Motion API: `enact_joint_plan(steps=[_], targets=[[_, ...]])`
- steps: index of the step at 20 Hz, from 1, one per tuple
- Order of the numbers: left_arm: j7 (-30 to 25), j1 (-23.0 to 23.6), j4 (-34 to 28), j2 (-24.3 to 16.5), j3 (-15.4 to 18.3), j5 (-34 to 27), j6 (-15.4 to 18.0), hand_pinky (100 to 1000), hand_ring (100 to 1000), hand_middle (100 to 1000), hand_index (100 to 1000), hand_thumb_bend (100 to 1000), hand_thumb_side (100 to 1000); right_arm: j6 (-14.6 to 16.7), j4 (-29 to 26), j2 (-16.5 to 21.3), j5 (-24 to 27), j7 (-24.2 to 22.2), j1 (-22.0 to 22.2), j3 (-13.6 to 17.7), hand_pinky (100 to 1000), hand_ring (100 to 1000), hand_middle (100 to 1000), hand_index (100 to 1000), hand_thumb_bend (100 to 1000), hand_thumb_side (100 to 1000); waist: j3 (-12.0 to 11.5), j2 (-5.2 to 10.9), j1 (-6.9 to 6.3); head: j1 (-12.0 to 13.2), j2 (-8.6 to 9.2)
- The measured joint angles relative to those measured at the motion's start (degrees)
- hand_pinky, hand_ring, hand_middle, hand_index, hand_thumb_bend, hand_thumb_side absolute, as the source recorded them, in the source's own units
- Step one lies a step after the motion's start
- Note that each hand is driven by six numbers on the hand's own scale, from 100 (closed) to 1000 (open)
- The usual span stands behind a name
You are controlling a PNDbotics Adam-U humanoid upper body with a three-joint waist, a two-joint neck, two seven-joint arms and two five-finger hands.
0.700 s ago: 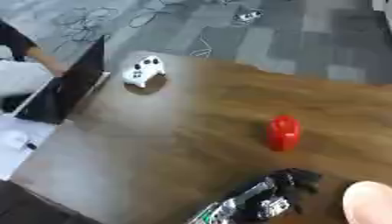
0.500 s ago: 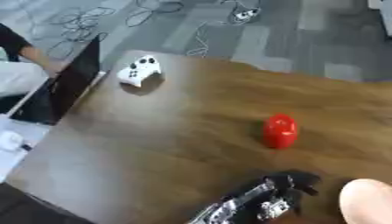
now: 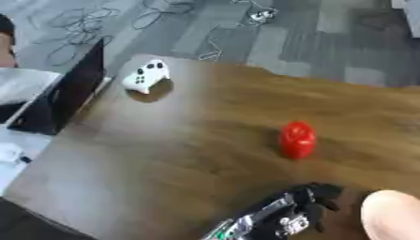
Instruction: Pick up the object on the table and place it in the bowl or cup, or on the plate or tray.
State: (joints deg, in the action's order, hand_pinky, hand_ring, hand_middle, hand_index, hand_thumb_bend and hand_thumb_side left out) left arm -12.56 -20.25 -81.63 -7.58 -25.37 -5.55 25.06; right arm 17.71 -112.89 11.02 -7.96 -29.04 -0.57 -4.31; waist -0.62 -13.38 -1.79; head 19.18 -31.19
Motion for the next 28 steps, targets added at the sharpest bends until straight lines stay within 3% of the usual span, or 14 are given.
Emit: enact_joint_plan(steps=[7,16,21,25,26,27,28], targets=[[-0.21,0.05,0.05,-0.02,0.00,0.00,-0.03,514,823,920,895,130,894,0.00,0.02,-0.02,-0.19,0.00,-0.05,0.00,515,622,611,1000,100,548,0.54,-0.28,-0.28,-0.37,-0.05],[0.54,0.32,-0.15,-1.01,0.32,-0.01,0.00,509,834,921,896,115,895,-0.02,0.05,-0.04,-0.23,0.02,-0.11,0.01,515,621,610,1000,100,574,1.28,-0.32,-0.70,-6.44,-0.51],[3.17,0.59,-0.16,-2.87,2.25,0.04,0.14,498,826,918,895,106,881,-0.15,0.06,-0.04,-0.23,0.17,-0.13,0.20,515,621,610,1000,100,603,1.27,-0.34,-0.98,-10.71,-0.51],[6.20,0.66,-0.25,-3.74,4.37,0.59,0.24,491,819,913,892,100,852,-0.14,0.21,-0.04,-0.25,0.23,-0.13,0.36,515,621,610,1000,100,609,1.07,-0.34,-1.15,-11.17,-0.51],[7.10,0.58,-0.28,-3.91,5.04,0.84,0.24,483,811,907,888,100,911,-0.14,0.29,-0.04,-0.27,0.25,-0.13,0.36,515,621,610,1000,100,605,0.83,-0.34,-1.18,-11.17,-0.51],[8.15,0.48,-0.28,-4.07,5.80,1.14,0.20,481,809,906,887,102,829,-0.12,0.39,-0.04,-0.29,0.29,-0.13,0.37,515,621,610,1000,100,612,0.67,-0.34,-1.18,-11.17,-0.51],[9.29,0.37,-0.30,-4.08,6.57,1.51,0.14,476,805,904,886,100,815,-0.10,0.40,-0.04,-0.38,0.33,-0.13,0.37,514,621,610,1000,100,611,0.53,-0.34,-1.18,-11.16,-0.51]])
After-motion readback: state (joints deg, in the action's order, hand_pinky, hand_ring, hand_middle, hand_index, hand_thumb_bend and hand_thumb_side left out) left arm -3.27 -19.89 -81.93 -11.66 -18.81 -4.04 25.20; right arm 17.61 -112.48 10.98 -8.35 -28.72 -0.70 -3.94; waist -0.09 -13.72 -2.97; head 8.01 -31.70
